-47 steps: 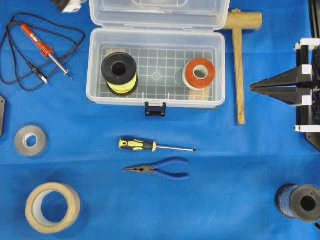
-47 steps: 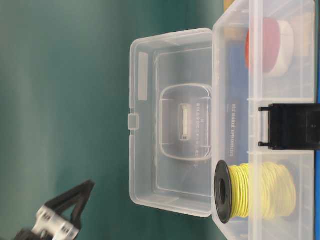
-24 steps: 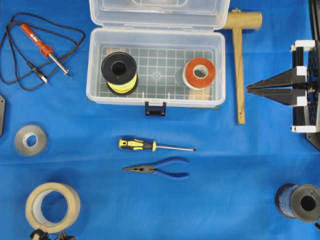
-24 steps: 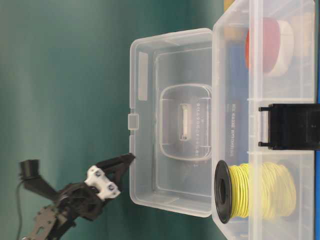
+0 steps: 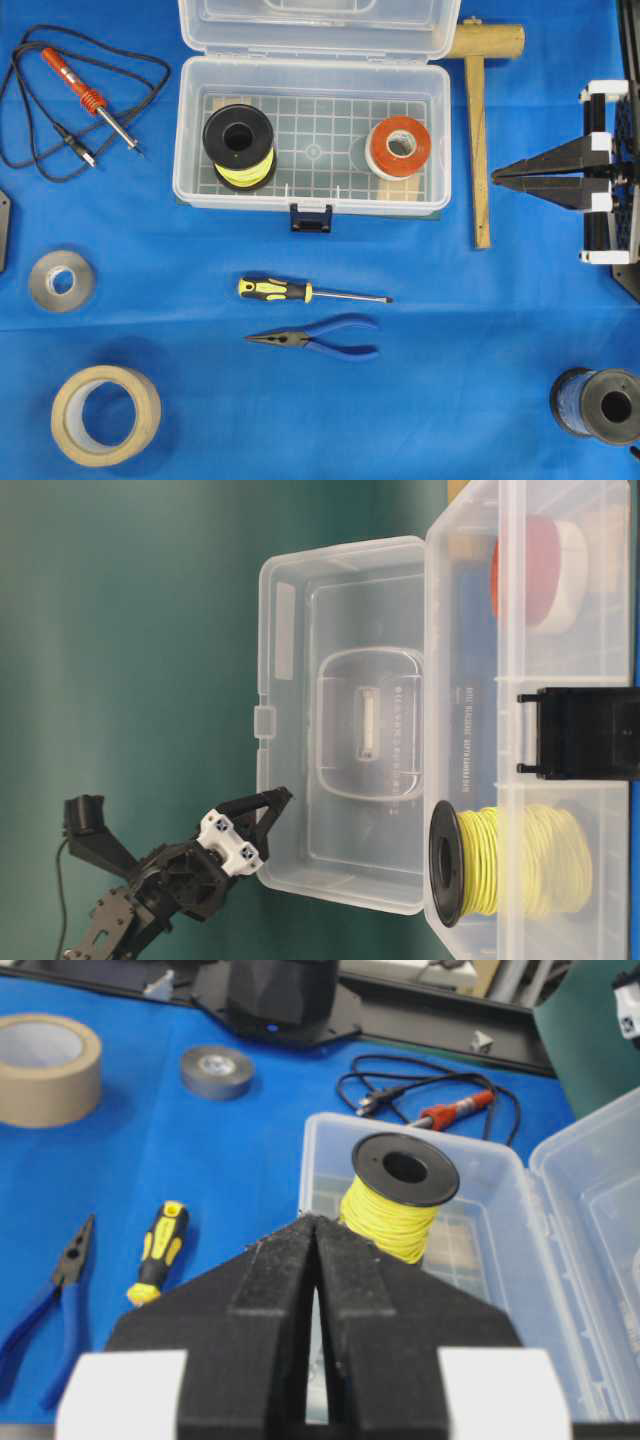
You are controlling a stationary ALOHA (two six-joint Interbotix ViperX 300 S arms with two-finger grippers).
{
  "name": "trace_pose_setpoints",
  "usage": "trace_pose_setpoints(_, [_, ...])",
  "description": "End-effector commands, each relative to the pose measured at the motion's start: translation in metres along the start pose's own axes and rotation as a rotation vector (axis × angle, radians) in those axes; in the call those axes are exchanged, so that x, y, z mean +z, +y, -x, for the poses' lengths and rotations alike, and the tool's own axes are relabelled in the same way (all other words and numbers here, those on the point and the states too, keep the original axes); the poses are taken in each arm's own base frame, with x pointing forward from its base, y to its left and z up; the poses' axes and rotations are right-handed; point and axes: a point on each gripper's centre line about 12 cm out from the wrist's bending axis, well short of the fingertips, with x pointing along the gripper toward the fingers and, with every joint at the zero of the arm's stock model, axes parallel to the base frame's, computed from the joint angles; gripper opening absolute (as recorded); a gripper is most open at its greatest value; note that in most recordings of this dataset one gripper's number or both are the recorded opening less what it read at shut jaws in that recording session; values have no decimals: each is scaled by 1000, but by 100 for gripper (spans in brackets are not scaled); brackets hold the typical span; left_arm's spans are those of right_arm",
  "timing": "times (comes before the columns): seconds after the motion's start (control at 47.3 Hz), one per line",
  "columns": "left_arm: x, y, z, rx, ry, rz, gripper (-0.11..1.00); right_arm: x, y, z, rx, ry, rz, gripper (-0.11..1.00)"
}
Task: Close the tool box with the left arm.
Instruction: 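Push the clear lid down over the box with the left gripper, then withdraw the left gripper leftward away from the closed box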
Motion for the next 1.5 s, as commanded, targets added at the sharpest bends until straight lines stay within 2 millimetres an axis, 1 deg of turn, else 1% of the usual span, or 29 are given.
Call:
trace_pose_setpoints(0.0, [14, -25, 11, -52, -13, -32, 92, 6, -1, -2, -5, -14, -1, 0])
trace_pose_setpoints(0.148, [22, -41, 22, -85, -15, -55, 92, 5, -1, -2, -4, -9, 1, 0])
trace_pose_setpoints(0.317, [20, -62, 36, -133, 11, -53, 92, 5, -1, -2, -6, -8, 1, 0])
trace_pose_setpoints(0.381, [19, -71, 45, -154, 18, -46, 92, 3, -1, -1, -5, -4, 4, 0])
trace_pose_setpoints(0.529, [11, -98, 59, -209, 25, -86, 92, 3, -2, -1, -6, -4, 13, 0])
trace_pose_setpoints(0.677, [2, -131, 76, -273, 14, -142, 91, 4, -3, -2, -11, -6, 20, 0])
trace_pose_setpoints(0.782, [-3, -147, 87, -307, 1, -174, 91, 3, -3, -1, -12, -4, 22, 0])
trace_pose_setpoints(0.93, [-13, -164, 99, -342, -20, -212, 91, 3, -3, -2, -14, -3, 24, 0])
trace_pose_setpoints(1.1, [-21, -187, 116, -390, -81, -255, 91, 3, -3, -1, -14, -4, 24, 0])
trace_pose_setpoints(1.226, [-21, -202, 133, -424, -155, -282, 91, 3, -3, -2, -14, 0, 24, 0])
trace_pose_setpoints(1.269, [-19, -204, 140, -430, -185, -285, 91, 3, -3, -2, -14, 0, 24, 0])
trace_pose_setpoints(1.374, [-15, -203, 153, -431, -253, -279, 91, 3, -4, -2, -15, 4, 24, 0])
trace_pose_setpoints(1.48, [-17, -199, 163, -425, -310, -267, 91, 1, -4, -2, -15, 10, 23, 0])
